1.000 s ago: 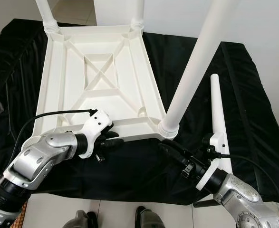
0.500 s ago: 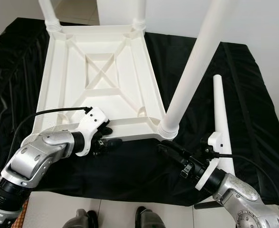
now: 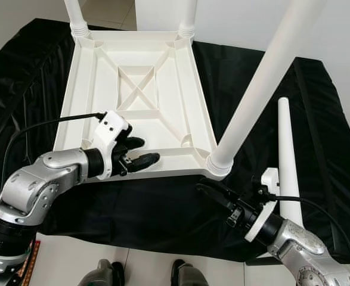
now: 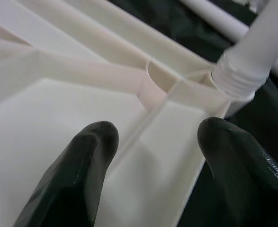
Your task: Building children table
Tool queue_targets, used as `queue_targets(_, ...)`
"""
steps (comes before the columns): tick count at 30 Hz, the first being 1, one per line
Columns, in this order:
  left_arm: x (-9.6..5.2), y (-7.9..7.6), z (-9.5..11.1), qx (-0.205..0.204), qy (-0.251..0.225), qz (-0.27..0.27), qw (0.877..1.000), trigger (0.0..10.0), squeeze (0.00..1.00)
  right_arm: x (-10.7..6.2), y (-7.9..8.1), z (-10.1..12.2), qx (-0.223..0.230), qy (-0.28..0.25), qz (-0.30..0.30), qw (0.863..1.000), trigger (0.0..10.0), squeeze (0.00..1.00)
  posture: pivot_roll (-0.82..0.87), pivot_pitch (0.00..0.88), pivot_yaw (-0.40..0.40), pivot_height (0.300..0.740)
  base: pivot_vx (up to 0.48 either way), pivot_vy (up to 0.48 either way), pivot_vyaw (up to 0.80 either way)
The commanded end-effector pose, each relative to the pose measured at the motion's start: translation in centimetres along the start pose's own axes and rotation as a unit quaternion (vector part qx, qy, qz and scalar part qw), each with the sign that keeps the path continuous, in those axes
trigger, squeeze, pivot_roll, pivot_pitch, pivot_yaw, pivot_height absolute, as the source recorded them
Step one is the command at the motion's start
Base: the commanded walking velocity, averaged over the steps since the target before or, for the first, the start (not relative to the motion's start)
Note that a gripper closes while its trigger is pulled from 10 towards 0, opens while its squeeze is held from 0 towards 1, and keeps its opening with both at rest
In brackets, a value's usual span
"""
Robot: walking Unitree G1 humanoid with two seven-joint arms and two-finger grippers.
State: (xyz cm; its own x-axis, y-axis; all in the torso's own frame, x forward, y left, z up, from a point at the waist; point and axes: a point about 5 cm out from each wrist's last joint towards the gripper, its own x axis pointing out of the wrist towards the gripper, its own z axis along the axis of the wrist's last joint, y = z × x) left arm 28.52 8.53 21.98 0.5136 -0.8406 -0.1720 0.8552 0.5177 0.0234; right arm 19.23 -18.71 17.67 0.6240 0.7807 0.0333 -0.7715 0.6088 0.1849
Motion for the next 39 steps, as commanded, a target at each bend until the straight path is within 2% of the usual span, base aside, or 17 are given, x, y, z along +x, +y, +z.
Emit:
queue_targets(1,-0.2,0.2,1.0,0.007,-0.018,-0.016,1.000,10.0,0.00,-0.1,0.6,-0.1,-0.001,0.005,0.018,1.000,10.0,0.00,0.01,0.207,-0.021,0.740,0.000,0.000,0.00)
queue_targets(2,-0.2,0.2,1.0,0.007,-0.018,-0.016,1.000,10.0,0.00,-0.1,0.6,-0.1,-0.001,0.005,0.018,1.000,10.0,0.00,0.01,0.207,-0.021,0.740,0.000,0.000,0.00)
queue_targets(3,-0.1,1.6,1.2,0.016,-0.019,0.032,0.999,10.0,0.00,0.1,0.9,-0.2,0.002,0.007,0.026,1.000,10.0,0.00,0.01,0.208,-0.025,0.740,0.000,0.000,0.00)
queue_targets(7,-0.1,2.0,1.2,0.018,-0.019,0.045,0.999,10.0,0.00,0.2,1.0,-0.3,0.002,0.007,0.027,1.000,10.0,0.00,0.01,0.208,-0.025,0.740,0.000,0.000,0.00)
queue_targets(11,1.0,3.8,0.2,0.040,0.007,0.115,0.993,10.0,0.00,1.0,1.9,-0.5,0.013,-0.003,0.037,0.999,10.0,0.00,0.00,0.208,-0.029,0.740,0.000,0.000,0.00)
queue_targets(15,1.7,3.9,-0.3,0.058,0.020,0.126,0.990,10.0,0.00,1.3,2.3,-0.6,0.016,-0.007,0.043,0.999,10.0,0.00,0.00,0.208,-0.029,0.740,0.000,0.000,0.00)
queue_targets(17,2.0,3.9,-0.5,0.047,0.024,0.121,0.991,10.0,0.00,1.4,2.5,-0.6,0.017,-0.011,0.043,0.999,10.0,0.00,0.00,0.208,-0.029,0.740,0.000,0.000,0.00)
queue_targets(18,2.4,4.1,-0.4,0.045,0.021,0.126,0.991,10.0,1.00,1.5,2.6,-0.6,0.018,-0.014,0.044,0.999,10.0,0.00,0.00,0.208,-0.029,0.740,0.000,0.000,0.00)
queue_targets(22,3.1,4.4,-0.3,0.057,0.020,0.136,0.989,10.0,1.00,1.6,2.8,-0.6,0.021,-0.016,0.045,0.999,10.0,0.00,0.00,0.208,-0.029,0.740,0.000,0.000,0.00)
queue_targets(23,3.4,4.6,-0.2,0.066,0.019,0.138,0.988,10.0,0.40,1.6,2.9,-0.7,0.022,-0.016,0.046,0.999,10.0,0.00,0.00,0.208,-0.029,0.740,0.000,0.000,0.00)
queue_targets(25,3.7,4.6,0.0,0.076,0.017,0.134,0.988,10.0,0.40,1.5,2.9,-0.8,0.023,-0.014,0.045,0.999,10.0,0.00,0.00,0.208,-0.029,0.740,0.000,0.000,0.00)
queue_targets(26,4.0,4.6,0.3,0.083,0.014,0.131,0.988,10.0,0.00,1.4,2.9,-0.9,0.023,-0.012,0.044,0.999,10.0,0.00,0.00,0.208,-0.029,0.740,0.000,0.000,0.00)
queue_targets(35,5.8,4.6,0.6,0.113,0.014,0.114,0.987,10.0,0.00,1.0,3.0,-1.0,0.024,-0.008,0.041,0.999,10.0,0.00,-0.03,0.193,-0.017,0.740,0.000,0.000,0.00)
queue_targets(39,6.6,5.1,0.7,0.136,0.019,0.117,0.984,10.0,0.00,1.0,3.2,-1.1,0.025,-0.007,0.042,0.999,10.0,0.00,-0.03,0.192,-0.010,0.740,0.000,0.000,0.00)
